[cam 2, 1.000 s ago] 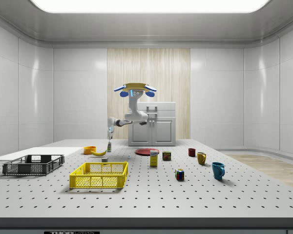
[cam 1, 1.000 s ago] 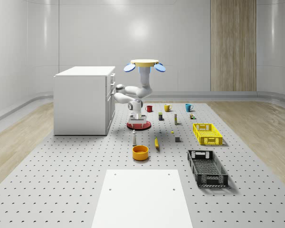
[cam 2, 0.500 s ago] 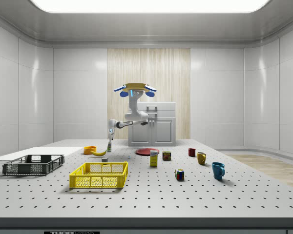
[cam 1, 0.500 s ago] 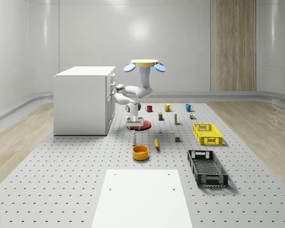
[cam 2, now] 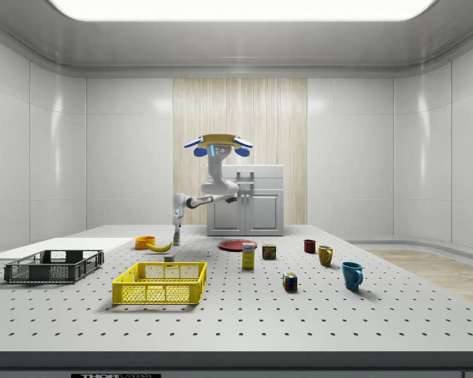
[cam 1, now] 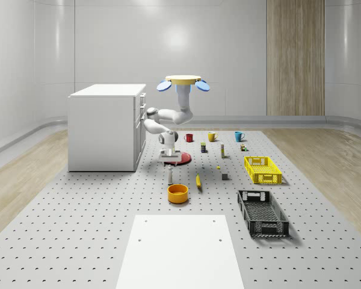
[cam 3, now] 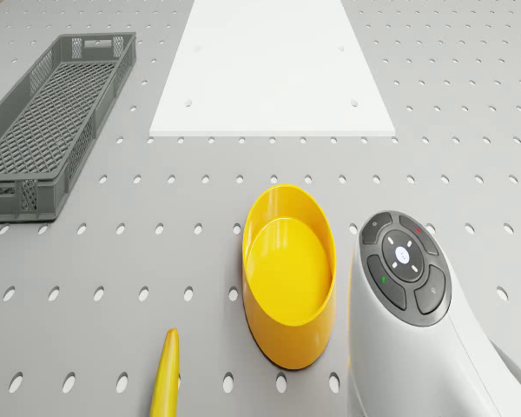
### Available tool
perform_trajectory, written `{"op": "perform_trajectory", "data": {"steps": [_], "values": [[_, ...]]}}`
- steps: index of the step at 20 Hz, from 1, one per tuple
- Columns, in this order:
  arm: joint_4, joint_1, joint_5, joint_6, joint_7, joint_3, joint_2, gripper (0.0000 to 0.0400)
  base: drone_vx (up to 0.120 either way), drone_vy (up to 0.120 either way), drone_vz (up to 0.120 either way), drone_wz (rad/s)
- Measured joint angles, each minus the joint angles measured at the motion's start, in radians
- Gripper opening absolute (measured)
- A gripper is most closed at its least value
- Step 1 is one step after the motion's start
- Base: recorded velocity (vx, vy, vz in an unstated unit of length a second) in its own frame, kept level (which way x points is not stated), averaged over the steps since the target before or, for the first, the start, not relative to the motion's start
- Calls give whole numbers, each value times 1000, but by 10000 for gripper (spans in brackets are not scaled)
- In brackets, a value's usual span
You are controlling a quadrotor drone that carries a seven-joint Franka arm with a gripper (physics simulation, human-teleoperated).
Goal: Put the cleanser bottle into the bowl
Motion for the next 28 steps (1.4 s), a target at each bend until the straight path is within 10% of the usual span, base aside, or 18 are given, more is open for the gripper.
{"op": "perform_trajectory", "data": {"steps": [3, 6, 10, 28], "values": [[1, -7, -1, 1, 6, -1, 0, 378, 0, 0, 0, 0], [2, -11, -1, 1, 9, -2, 0, 245, 0, 0, 0, 0], [2, -13, -1, 2, 14, -2, -1, 170, 0, 0, 0, 0], [-47, 16, 135, -52, 11, 144, -19, 125, 33, 9, 0, 0]]}}
